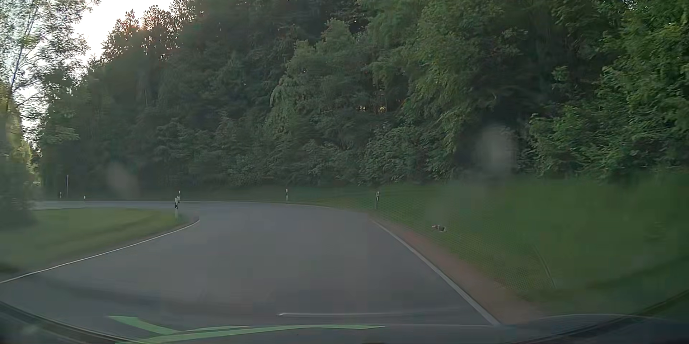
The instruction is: Follow the waypoints while adhering to traffic rules and regulations
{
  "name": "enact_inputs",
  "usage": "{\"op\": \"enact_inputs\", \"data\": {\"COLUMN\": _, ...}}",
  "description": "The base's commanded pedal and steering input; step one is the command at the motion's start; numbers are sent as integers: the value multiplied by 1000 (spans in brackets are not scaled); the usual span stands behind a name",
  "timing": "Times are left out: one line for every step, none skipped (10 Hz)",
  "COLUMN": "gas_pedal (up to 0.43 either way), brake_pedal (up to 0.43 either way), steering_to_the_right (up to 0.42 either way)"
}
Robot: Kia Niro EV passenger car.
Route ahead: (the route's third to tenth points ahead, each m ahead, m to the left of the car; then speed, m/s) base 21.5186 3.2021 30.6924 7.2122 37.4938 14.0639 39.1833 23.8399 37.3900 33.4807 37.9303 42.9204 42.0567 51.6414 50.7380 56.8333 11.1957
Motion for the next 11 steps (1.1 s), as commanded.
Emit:
{"op": "enact_inputs", "data": {"gas_pedal": 0, "brake_pedal": 98, "steering_to_the_right": -4}}
{"op": "enact_inputs", "data": {"gas_pedal": 0, "brake_pedal": 98, "steering_to_the_right": -4}}
{"op": "enact_inputs", "data": {"gas_pedal": 0, "brake_pedal": 98, "steering_to_the_right": -4}}
{"op": "enact_inputs", "data": {"gas_pedal": 0, "brake_pedal": 98, "steering_to_the_right": -10}}
{"op": "enact_inputs", "data": {"gas_pedal": 0, "brake_pedal": 98, "steering_to_the_right": -19}}
{"op": "enact_inputs", "data": {"gas_pedal": 0, "brake_pedal": 98, "steering_to_the_right": -21}}
{"op": "enact_inputs", "data": {"gas_pedal": 0, "brake_pedal": 98, "steering_to_the_right": -23}}
{"op": "enact_inputs", "data": {"gas_pedal": 0, "brake_pedal": 91, "steering_to_the_right": -29}}
{"op": "enact_inputs", "data": {"gas_pedal": 0, "brake_pedal": 85, "steering_to_the_right": -35}}
{"op": "enact_inputs", "data": {"gas_pedal": 0, "brake_pedal": 79, "steering_to_the_right": -40}}
{"op": "enact_inputs", "data": {"gas_pedal": 0, "brake_pedal": 79, "steering_to_the_right": -49}}
